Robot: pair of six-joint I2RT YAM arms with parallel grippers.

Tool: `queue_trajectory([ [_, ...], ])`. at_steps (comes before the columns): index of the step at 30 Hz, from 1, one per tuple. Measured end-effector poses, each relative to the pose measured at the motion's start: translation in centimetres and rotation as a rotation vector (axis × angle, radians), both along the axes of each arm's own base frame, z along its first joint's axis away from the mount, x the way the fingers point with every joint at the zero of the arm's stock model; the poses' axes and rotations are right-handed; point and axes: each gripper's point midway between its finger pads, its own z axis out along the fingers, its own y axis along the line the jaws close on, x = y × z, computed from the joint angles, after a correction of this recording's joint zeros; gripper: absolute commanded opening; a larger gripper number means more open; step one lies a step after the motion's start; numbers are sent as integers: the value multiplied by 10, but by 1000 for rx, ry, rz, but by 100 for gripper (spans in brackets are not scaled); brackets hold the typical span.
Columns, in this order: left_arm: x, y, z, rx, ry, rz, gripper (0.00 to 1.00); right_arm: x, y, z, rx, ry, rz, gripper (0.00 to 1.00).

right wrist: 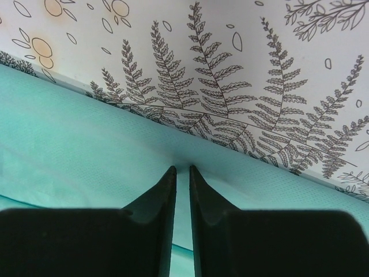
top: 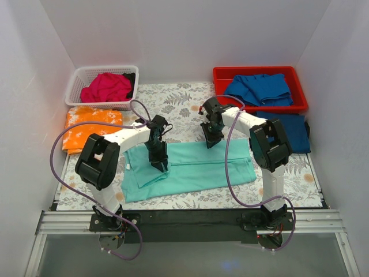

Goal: Fold and stack the t-shirts
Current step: Fold the other side of the tshirt into a rectangle

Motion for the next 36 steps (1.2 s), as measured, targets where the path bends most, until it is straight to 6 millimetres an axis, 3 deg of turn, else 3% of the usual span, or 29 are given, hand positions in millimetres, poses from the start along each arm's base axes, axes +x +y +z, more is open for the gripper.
queue_trajectory([
  [7,-16,-9,-1,-4,20,-47,23,0,0,0,3,3,-3,19],
  [12,-37,6,-13,55,87,-47,23,0,0,0,4,6,-4,19],
  [16,-39,12,-16,87,99,-47,23,-1,1,0,9,10,-6,19],
  [21,-26,7,-6,79,57,-55,24,-1,2,0,13,15,-12,19],
  [29,5,-5,43,5,-137,-48,26,0,3,0,20,22,-25,19],
  [36,1,6,39,59,-141,-29,26,5,6,2,26,12,-25,19],
])
